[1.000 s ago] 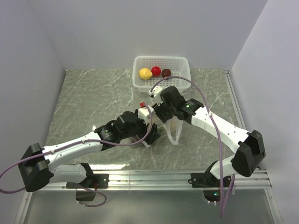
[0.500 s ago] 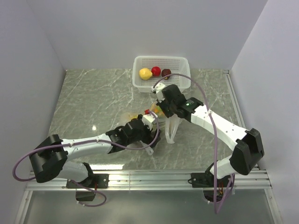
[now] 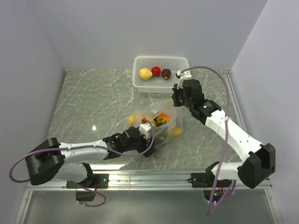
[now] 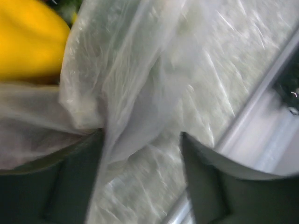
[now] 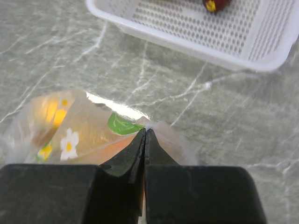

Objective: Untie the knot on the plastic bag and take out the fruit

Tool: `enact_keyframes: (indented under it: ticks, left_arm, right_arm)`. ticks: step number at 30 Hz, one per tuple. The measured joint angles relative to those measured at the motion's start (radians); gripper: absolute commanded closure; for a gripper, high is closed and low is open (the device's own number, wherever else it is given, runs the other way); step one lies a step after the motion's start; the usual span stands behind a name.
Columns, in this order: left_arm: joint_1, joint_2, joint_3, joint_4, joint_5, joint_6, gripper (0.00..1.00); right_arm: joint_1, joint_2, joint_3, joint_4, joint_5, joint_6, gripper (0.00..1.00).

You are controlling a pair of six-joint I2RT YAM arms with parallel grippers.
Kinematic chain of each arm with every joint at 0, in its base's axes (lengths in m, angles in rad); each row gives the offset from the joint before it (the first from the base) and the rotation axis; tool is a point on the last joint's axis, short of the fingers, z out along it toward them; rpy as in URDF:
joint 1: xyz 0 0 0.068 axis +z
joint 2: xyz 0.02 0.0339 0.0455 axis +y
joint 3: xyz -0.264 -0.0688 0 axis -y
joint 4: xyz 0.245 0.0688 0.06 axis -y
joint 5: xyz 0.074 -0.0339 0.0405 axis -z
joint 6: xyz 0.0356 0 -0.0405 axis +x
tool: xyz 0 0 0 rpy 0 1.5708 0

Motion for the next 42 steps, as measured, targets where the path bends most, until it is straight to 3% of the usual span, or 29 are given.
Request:
enact_keyframes:
  ticks: [2, 7, 8, 9, 12, 13, 15, 19, 20, 22, 27, 34, 37, 38, 39, 41, 42]
  left_arm:
    - [-0.009, -0.040, -0.032, -0.015, 0.023, -0.040, 0.43]
    - [-0.014, -0.155, -0.110, -0.089, 0.035, -0.142, 0.52]
    - [-0.014, -0.169, -0.116, -0.097, 0.036, -0.154, 0.53]
    - [-0.014, -0.182, -0.121, -0.105, 0.036, -0.169, 0.53]
    - [-0.014, -0.212, -0.126, -0.120, 0.036, -0.198, 0.54]
    - [-0.015, -0.215, -0.125, -0.121, 0.036, -0.203, 0.54]
    - [-0.015, -0.214, -0.121, -0.133, 0.036, -0.211, 0.54]
    - [-0.015, -0.192, -0.091, -0.148, 0.036, -0.225, 0.54]
    - [-0.015, -0.182, -0.079, -0.151, 0.036, -0.228, 0.55]
    - [-0.015, -0.169, -0.061, -0.153, 0.036, -0.232, 0.55]
    - [-0.015, -0.163, -0.037, -0.156, 0.036, -0.240, 0.54]
    - [-0.015, -0.163, -0.035, -0.168, 0.034, -0.253, 0.55]
    - [-0.015, -0.163, -0.035, -0.176, 0.033, -0.259, 0.55]
    - [-0.016, -0.163, -0.035, -0.179, 0.031, -0.261, 0.55]
    - [-0.016, -0.163, -0.035, -0.183, 0.026, -0.266, 0.55]
    - [-0.016, -0.166, -0.035, -0.199, 0.006, -0.282, 0.58]
    - [-0.017, -0.170, -0.035, -0.211, -0.011, -0.294, 0.59]
  right_arm:
    - [-0.026, 0.024, -0.048, 0.043, 0.008, 0.049, 1.00]
    - [-0.094, 0.074, -0.187, 0.084, 0.034, 0.167, 1.00]
    - [-0.101, 0.074, -0.211, 0.084, 0.037, 0.187, 0.95]
    - [-0.107, 0.074, -0.229, 0.079, 0.038, 0.206, 0.75]
    - [-0.111, 0.060, -0.237, 0.055, 0.040, 0.224, 0.37]
    - [-0.104, 0.037, -0.234, 0.040, 0.046, 0.221, 0.32]
    - [-0.080, -0.031, -0.223, 0.008, 0.068, 0.205, 0.27]
    - [0.051, -0.180, -0.122, -0.068, 0.132, 0.183, 0.25]
    - [0.081, -0.206, -0.100, -0.071, 0.147, 0.183, 0.18]
    - [0.151, -0.264, -0.069, -0.071, 0.182, 0.198, 0.16]
    - [0.263, -0.343, -0.119, -0.092, 0.279, 0.315, 0.14]
    - [0.351, -0.333, -0.364, -0.086, 0.293, 0.502, 0.15]
    - [0.358, -0.329, -0.412, -0.084, 0.308, 0.556, 0.45]
    - [0.358, -0.330, -0.421, -0.079, 0.325, 0.575, 0.70]
    - [0.358, -0.334, -0.431, -0.072, 0.346, 0.588, 0.83]
    - [0.352, -0.355, -0.469, -0.061, 0.389, 0.628, 1.00]
    - [0.334, -0.373, -0.496, -0.055, 0.399, 0.642, 1.00]
